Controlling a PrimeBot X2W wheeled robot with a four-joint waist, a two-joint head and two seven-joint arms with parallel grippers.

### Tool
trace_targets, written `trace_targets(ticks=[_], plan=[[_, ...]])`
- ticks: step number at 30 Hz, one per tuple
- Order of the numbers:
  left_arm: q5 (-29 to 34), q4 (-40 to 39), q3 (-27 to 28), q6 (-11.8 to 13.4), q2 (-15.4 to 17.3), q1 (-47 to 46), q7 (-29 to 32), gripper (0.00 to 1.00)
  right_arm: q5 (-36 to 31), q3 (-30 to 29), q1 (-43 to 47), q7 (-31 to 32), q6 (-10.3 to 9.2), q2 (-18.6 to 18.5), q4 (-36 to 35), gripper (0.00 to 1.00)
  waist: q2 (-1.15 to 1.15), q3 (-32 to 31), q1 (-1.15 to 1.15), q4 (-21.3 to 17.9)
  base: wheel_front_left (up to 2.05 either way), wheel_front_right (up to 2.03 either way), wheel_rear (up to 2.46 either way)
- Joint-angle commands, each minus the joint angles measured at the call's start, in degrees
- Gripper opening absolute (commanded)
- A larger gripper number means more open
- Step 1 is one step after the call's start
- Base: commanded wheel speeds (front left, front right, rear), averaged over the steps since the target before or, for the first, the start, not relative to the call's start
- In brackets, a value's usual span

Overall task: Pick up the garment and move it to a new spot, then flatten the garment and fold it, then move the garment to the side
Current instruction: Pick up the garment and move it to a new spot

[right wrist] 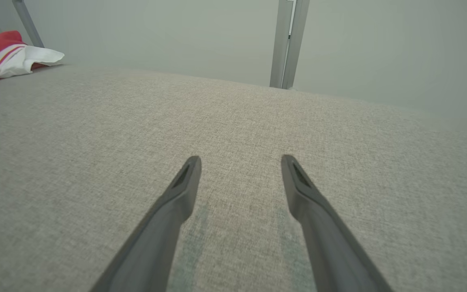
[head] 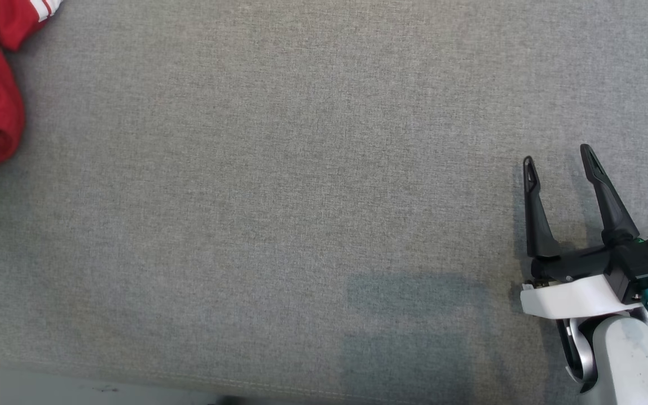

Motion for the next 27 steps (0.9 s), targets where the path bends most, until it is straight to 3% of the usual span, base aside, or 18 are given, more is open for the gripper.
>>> trace_targets(ticks=[1, 13, 27], plan=[[-0.24, 0.33, -0.07, 0.16, -0.09, -0.86, -0.75, 0.00, 0.40, 0.01, -0.82, -0.21, -0.02, -0.17, 0.05, 1.00, 0.18, -0.51, -0.01, 0.06, 0.00, 0.00, 0.00], [2.07, -2.15, -3.52, -1.30, 2.67, -2.67, -5.79, 0.00, 3.84, 1.32, -1.41, -0.20, -0.02, -0.17, 2.32, 1.00, 0.18, -7.09, -0.01, -0.84, 0.00, 0.00, 0.00], [4.72, -15.51, -12.80, -3.42, 3.87, -7.60, -5.78, 0.00, 9.17, 1.53, 1.12, -0.21, -0.02, -0.17, 5.47, 1.00, 0.18, -19.21, -0.01, -5.77, 0.00, 0.00, 0.00]])
